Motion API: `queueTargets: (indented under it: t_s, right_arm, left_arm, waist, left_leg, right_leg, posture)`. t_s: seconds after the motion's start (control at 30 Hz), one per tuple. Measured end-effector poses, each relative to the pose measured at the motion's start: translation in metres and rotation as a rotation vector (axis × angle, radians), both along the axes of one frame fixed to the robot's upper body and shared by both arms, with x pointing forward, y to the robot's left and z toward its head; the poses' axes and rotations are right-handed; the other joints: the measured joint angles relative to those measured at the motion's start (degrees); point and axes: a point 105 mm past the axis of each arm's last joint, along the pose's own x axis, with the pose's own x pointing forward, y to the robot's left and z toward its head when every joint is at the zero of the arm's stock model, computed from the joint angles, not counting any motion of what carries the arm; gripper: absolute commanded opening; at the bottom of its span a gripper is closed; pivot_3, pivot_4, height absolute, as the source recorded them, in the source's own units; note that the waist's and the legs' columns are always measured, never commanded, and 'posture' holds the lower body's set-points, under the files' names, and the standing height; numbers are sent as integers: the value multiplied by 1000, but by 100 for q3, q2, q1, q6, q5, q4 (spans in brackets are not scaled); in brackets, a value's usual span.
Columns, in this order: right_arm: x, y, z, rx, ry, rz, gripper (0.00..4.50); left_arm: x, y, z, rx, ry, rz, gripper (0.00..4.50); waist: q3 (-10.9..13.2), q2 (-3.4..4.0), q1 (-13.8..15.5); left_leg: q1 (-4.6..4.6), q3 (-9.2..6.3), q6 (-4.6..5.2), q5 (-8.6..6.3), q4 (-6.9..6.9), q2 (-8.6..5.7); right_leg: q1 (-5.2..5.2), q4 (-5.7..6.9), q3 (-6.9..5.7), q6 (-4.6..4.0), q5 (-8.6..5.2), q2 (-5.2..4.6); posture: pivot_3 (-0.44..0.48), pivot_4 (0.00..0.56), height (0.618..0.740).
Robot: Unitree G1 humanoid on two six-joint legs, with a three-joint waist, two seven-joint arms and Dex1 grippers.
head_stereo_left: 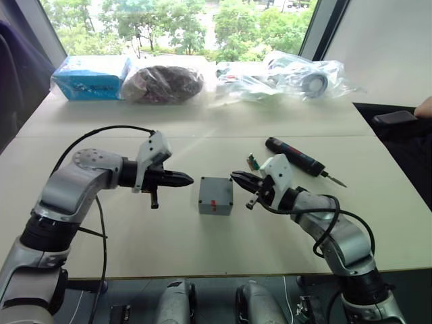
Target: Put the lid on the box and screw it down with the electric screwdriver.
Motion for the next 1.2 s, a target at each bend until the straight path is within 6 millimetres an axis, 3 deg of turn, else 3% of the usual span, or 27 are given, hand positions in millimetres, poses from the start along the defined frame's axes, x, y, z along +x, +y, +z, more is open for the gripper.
queueTargets:
  t_s: [0.7,0.8,0.97,1.07,1.13,1.2]
  right_arm:
    - [8,0,-12,-42,10,-9,126]
    - [8,0,-13,-45,9,-6,870]
    - [8,0,-14,-49,15,0,2902]
    - [9,-1,-13,-49,12,-3,3905]
    - [9,-5,-11,-45,18,-12,4455]
    - [9,-10,-4,-23,26,-23,4455]
  left_arm:
    - [-1,-2,3,-14,0,11,0]
    - [-1,-2,3,-17,-1,11,0]
    - [-2,-3,3,-18,-1,11,0]
    - [-2,-3,2,-19,0,10,0]
    - [-2,-5,3,-30,3,3,0]
    - [-3,-10,5,-58,5,-16,0]
  waist:
    - [0,0,2]
    - [0,0,2]
    - [0,0,-2]
    - [0,0,1]
    - [0,0,6]
    - [0,0,14]
  left_leg:
    - [0,1,-1,0,0,0]
    - [0,1,-1,0,0,0]
    - [0,1,-1,0,0,0]
    - [0,1,-1,0,0,0]
    - [0,1,-1,0,0,0]
    - [0,0,-1,1,0,1]
  right_leg:
    - [0,0,0,0,0,0]
    - [0,0,0,0,0,0]
    - [0,0,0,1,0,0]
    - [0,0,0,0,0,0]
    - [0,0,0,1,0,-1]
    - [0,0,0,2,1,-2]
  posture:
    - [0,150,740]
    - [0,150,740]
    - [0,150,740]
    - [0,150,740]
    - [0,150,740]
    - [0,150,740]
